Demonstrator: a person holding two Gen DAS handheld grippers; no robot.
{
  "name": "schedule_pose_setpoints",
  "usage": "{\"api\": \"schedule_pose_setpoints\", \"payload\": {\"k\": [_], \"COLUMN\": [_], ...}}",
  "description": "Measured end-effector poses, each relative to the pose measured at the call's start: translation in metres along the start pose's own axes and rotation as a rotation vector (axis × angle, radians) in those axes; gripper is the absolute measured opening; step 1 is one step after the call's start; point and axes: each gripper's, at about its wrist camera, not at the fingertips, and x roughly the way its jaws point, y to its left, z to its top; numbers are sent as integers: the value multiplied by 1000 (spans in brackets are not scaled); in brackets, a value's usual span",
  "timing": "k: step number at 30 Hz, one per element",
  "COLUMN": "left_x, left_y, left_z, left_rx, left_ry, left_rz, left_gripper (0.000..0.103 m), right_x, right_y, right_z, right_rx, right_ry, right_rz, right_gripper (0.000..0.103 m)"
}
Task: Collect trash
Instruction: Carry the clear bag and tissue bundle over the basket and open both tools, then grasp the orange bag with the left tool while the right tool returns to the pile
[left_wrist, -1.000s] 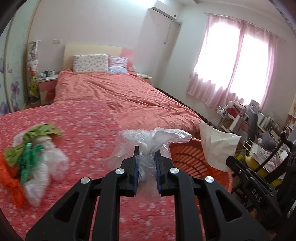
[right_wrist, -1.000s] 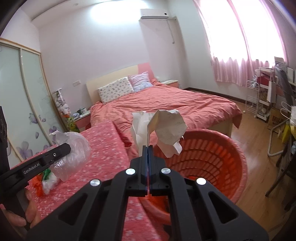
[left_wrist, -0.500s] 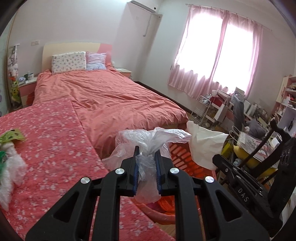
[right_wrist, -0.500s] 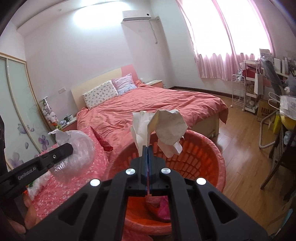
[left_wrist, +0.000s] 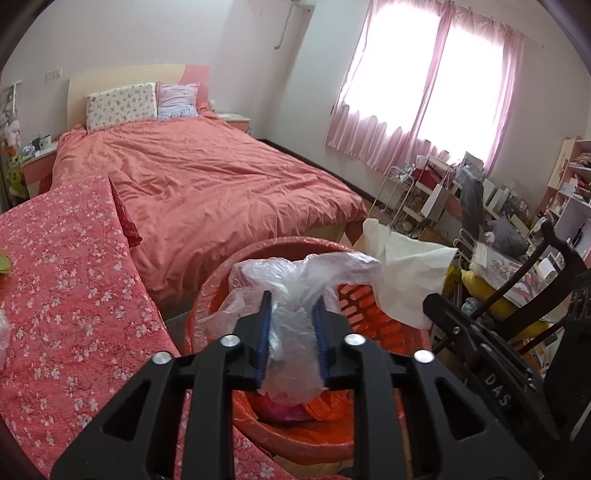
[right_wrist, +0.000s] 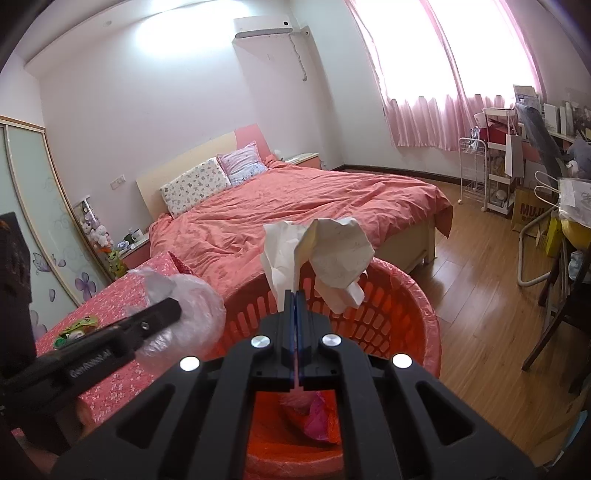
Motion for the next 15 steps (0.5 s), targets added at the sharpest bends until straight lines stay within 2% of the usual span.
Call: {"api": "schedule_pose_setpoints", "payload": {"k": [1,4,5,7,9,15], "left_x": [2,4,4,3,1,-14], "left_y": [2,7,9,11,16,36], "left_z": [0,-4,-5,-7,-10,-16], "left_rx": [-4,-20,-22,-24,-26,-34], "left_ry": [9,24,29,36,38,33], "left_rz": [4,18,26,39,64,143], "left_gripper": [39,54,55,59,62,69], "right_x": [2,5,6,7,6,3], "right_y": [-1,-7,-7,-7,-8,-2], "right_z": [0,-2,-3,-5,-6,-7], "right_rx": [4,24,28,33,28,9], "right_ry": [10,24,30,35,32,26], "right_rz": [5,9,11,10,1,-20], "right_gripper": [6,8,10,22,31,48]}}
